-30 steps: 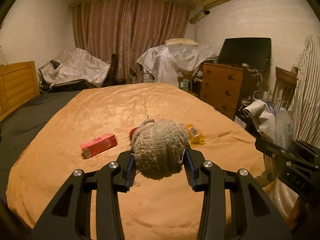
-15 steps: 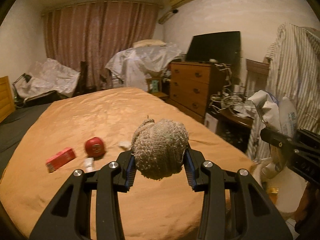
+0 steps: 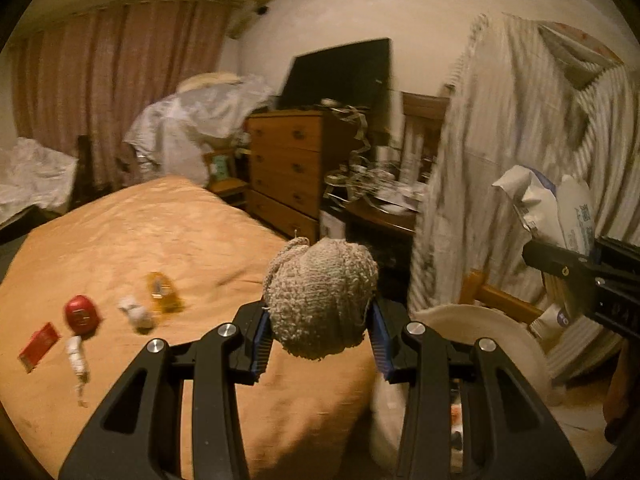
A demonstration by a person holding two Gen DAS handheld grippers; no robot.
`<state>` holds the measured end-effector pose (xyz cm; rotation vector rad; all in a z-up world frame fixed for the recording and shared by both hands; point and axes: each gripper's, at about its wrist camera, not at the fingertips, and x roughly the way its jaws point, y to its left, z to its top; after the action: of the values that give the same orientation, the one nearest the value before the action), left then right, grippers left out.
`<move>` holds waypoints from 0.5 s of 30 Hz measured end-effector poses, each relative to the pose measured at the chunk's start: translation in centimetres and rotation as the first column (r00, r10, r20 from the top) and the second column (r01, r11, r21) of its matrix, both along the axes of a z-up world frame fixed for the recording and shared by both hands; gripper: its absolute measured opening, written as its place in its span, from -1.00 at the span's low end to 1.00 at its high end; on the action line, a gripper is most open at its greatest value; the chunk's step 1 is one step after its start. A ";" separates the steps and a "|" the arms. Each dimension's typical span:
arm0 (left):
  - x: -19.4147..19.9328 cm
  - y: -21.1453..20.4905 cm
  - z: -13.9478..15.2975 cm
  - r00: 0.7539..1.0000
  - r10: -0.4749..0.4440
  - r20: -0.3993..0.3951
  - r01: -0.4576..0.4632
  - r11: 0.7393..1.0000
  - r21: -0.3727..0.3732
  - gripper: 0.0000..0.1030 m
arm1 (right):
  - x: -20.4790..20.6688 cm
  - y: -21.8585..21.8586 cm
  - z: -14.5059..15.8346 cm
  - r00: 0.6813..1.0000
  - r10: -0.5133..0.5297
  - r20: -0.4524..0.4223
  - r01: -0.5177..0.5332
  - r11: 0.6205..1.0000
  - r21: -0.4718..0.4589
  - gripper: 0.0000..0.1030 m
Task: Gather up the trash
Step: 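Carry the knotted cloth and wipes pack with both tools over the white bucket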
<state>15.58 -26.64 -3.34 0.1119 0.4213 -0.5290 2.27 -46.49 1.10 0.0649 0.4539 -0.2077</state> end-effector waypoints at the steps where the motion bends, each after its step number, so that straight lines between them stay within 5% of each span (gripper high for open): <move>1: -0.2 -0.9 -0.3 1.000 -0.019 -0.008 0.019 1.000 0.005 -0.24 | -0.3 -1.1 -0.1 1.000 -0.014 -0.016 0.014 1.000 0.005 -0.31; 10: 0.3 -7.9 -2.4 0.981 -0.148 -0.126 0.157 0.986 0.064 -0.24 | 0.1 -8.5 -2.5 0.983 -0.057 -0.172 0.072 0.994 0.079 -0.31; 15: 1.3 -9.9 -4.6 0.953 -0.184 -0.242 0.218 0.968 0.121 -0.24 | 2.7 -11.4 -5.2 0.941 -0.004 -0.340 0.053 0.989 0.135 -0.31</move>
<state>16.87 -36.53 -7.90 0.2385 0.6796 -0.7163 4.96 -57.89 -4.11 0.1783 0.8125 -0.2158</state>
